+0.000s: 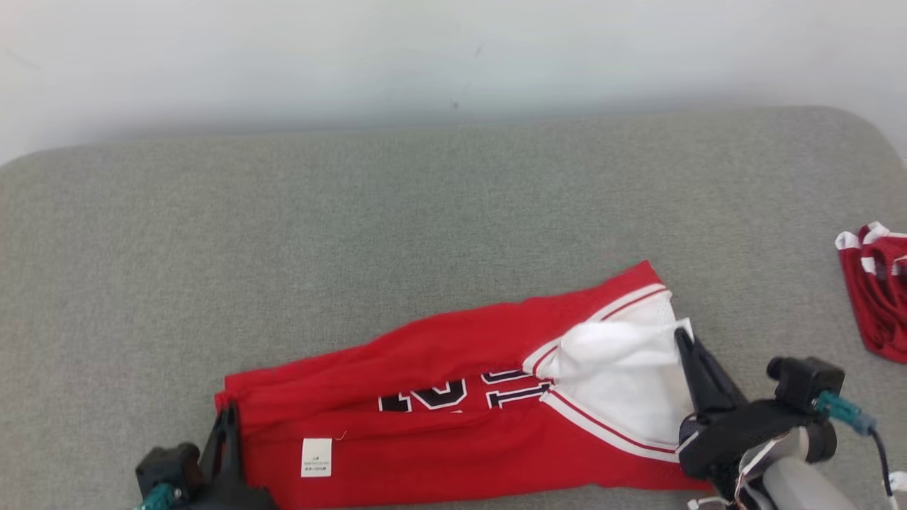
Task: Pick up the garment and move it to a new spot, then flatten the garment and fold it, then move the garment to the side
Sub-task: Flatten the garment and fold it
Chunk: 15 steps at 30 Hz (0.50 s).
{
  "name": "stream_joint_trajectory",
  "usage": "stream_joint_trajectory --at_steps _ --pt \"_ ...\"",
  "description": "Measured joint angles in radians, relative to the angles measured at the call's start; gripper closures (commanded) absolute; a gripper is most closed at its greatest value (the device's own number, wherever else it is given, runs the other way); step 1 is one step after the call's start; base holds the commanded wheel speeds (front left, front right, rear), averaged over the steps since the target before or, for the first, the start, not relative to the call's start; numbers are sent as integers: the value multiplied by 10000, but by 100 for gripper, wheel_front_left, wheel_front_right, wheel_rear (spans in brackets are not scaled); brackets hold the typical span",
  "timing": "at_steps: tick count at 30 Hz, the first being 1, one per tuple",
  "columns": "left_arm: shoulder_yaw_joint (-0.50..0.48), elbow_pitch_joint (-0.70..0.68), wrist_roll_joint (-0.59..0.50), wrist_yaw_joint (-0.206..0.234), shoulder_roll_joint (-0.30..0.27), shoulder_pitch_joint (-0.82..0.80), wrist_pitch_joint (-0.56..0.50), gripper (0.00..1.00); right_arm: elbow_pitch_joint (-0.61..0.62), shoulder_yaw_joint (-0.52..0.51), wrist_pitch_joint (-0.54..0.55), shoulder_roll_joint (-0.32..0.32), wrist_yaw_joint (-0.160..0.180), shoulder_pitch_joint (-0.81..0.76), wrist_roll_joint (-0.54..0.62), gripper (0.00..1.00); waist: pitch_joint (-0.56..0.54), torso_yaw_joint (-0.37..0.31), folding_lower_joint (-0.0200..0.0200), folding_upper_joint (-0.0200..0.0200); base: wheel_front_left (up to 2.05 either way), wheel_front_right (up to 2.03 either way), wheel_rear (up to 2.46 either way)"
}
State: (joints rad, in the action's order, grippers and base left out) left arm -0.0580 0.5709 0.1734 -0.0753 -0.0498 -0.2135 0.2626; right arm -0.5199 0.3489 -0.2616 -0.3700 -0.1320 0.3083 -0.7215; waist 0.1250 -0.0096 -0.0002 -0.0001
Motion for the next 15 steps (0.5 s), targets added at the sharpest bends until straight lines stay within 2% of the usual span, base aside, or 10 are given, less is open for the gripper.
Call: stream_joint_trajectory --at_steps 7,8,9,10,11,15 --pt "-115 203 -142 -31 0 596 0 100 -364 -165 0 293 0 -440 203 100 -443 -228 1 0 0 0 0" --pt "-151 222 -173 -12 -2 639 0 54 -474 -207 0 341 0 -512 207 100 -491 -242 0 0 0 0 0" --pt "-182 236 -211 15 0 676 0 8 -552 -265 0 391 0 -581 205 69 -534 -250 1 0 0 0 0" --pt "-230 203 -226 61 6 707 0 0 -596 -309 0 437 0 -620 186 5 -570 -253 0 0 0 0 0" --pt "-291 77 -226 119 8 732 0 0 -614 -372 2 481 0 -632 186 0 -601 -253 1 0 0 0 0" --pt "-399 -922 -228 407 -4 1146 0 0 -311 -963 -4 573 0 -699 293 0 -716 -235 2 1 0 0 0"
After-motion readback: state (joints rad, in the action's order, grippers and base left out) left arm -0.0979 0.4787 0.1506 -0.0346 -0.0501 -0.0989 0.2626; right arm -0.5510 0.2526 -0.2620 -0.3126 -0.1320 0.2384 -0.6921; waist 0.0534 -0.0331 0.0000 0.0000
